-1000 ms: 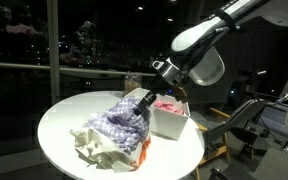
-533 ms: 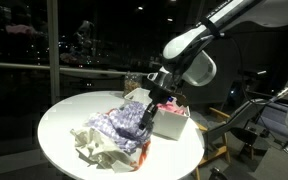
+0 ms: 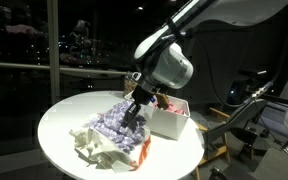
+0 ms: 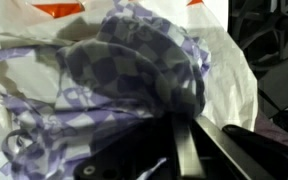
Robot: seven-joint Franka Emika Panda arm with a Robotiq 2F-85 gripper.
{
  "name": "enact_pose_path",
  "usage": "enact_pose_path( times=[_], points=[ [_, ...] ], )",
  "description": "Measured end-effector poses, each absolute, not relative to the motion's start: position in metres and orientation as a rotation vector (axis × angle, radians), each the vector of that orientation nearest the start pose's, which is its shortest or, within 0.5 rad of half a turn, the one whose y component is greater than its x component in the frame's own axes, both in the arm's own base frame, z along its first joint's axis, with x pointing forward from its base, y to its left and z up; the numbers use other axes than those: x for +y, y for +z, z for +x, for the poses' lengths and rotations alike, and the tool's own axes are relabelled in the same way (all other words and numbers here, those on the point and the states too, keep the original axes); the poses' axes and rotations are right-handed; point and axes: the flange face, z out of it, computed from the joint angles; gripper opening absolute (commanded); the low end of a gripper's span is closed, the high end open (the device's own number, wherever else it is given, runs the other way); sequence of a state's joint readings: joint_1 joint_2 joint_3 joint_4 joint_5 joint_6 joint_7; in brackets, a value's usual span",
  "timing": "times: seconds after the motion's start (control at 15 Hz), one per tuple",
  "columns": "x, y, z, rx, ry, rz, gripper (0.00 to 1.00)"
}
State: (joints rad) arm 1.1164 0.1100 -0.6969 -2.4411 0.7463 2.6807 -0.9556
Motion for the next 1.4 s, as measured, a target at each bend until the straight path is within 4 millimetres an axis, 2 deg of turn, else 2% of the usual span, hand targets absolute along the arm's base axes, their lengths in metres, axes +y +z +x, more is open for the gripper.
enact_pose_path(
  times=[0.13,0.27,0.53,0.6,0.73,0.87,1.27,1.4],
  points=[
    [0.181,0.264,0.472,-0.999,-0.341,-2.679,0.01],
    [0.179,0.239,0.478,-0.968,-0.281,-2.683,0.01],
    [0.180,0.188,0.478,-0.994,-0.155,-2.667,0.01],
    [0.181,0.179,0.478,-1.012,-0.133,-2.666,0.30],
    [0.188,0.169,0.480,-1.051,-0.106,-2.668,0.37],
    [0.192,0.170,0.484,-1.045,-0.048,-2.702,0.51],
    [0.180,0.205,0.491,-0.926,0.086,-2.988,0.97],
    [0.174,0.218,0.490,-0.848,0.172,-3.094,1.00]
  ],
)
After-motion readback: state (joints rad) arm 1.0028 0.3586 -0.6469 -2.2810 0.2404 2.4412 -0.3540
